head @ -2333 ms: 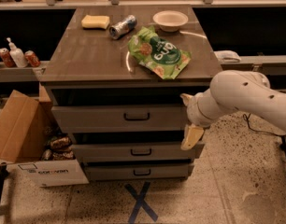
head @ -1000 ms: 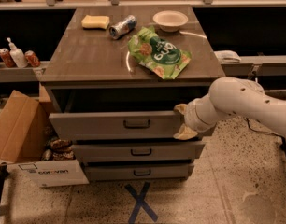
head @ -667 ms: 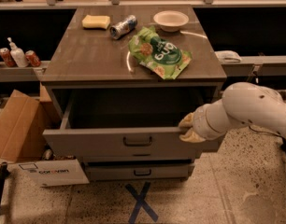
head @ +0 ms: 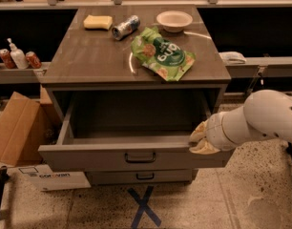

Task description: Open top drawer

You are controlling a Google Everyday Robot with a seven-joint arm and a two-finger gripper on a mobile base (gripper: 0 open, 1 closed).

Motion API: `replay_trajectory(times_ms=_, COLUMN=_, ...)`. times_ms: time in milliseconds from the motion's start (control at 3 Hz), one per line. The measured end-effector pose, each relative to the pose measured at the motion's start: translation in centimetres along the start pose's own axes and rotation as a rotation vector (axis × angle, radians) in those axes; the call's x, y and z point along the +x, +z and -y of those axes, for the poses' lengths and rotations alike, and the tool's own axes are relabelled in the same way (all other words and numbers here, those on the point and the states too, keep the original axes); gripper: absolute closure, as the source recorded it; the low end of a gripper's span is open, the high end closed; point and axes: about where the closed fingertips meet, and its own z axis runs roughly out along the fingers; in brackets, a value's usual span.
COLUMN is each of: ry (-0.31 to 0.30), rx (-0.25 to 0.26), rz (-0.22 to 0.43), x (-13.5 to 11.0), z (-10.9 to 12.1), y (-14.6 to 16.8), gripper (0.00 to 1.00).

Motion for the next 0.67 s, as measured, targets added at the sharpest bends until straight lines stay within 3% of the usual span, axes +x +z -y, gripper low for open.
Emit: replay_trajectory(times_ms=667, ry=-0.004, rx=-0.003, rz=0.001, x=-0.18, z=-0.08, y=0.10, gripper=0.45)
